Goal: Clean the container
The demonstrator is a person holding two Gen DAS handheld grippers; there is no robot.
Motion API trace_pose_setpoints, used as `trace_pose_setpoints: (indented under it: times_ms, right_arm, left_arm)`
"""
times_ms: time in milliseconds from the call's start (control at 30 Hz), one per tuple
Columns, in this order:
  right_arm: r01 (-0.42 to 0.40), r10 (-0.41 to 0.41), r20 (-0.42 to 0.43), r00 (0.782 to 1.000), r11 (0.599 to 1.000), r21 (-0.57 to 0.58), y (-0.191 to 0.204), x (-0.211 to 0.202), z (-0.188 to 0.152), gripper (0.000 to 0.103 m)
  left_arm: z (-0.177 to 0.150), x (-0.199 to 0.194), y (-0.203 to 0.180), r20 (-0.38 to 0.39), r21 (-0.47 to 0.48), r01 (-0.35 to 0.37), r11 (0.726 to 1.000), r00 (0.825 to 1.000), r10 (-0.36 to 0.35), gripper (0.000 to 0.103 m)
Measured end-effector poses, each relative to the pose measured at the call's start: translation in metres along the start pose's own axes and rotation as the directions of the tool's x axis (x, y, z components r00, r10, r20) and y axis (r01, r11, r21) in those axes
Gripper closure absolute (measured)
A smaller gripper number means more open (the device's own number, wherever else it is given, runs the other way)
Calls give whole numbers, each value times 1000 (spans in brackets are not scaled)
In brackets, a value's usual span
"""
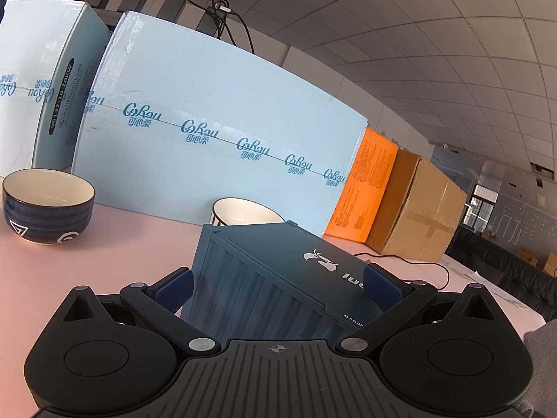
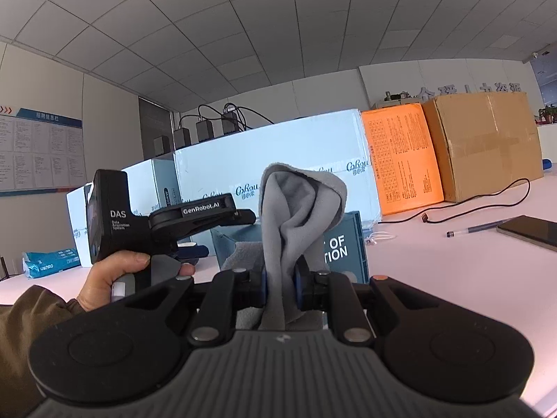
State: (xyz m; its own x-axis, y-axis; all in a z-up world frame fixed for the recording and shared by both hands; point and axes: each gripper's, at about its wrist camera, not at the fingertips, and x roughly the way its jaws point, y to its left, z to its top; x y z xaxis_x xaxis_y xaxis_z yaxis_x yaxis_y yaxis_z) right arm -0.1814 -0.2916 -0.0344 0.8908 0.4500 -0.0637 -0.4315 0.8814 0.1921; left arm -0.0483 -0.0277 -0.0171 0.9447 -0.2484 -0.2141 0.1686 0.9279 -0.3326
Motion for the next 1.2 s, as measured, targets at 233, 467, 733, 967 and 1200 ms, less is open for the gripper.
trace_pose_setpoints:
  times_ms: [233, 467, 733, 967, 1200]
  right_arm:
    - [51, -51, -95, 994, 999, 3, -4, 13, -11, 87]
    - [71, -73, 32, 997, 996, 54, -13, 3, 9, 87]
    - [91, -87, -70, 994, 994, 67, -17, 18, -5, 87]
    - [104, -103, -11, 995, 991, 86, -20, 18, 7, 87]
    - [123, -121, -25, 992, 988, 91, -25, 27, 9, 87]
  left_arm:
    - [0, 0, 0, 0, 1, -1, 1000, 1000, 1, 0]
    - [0, 0, 0, 1, 2, -2, 1000, 1000, 2, 0]
    - [0, 0, 0, 1, 2, -3, 1000, 1000, 3, 0]
    - [0, 0, 0, 1, 3, -3, 1000, 1000, 3, 0]
    - [0, 0, 0, 1, 3, -3, 1000, 1000, 3, 0]
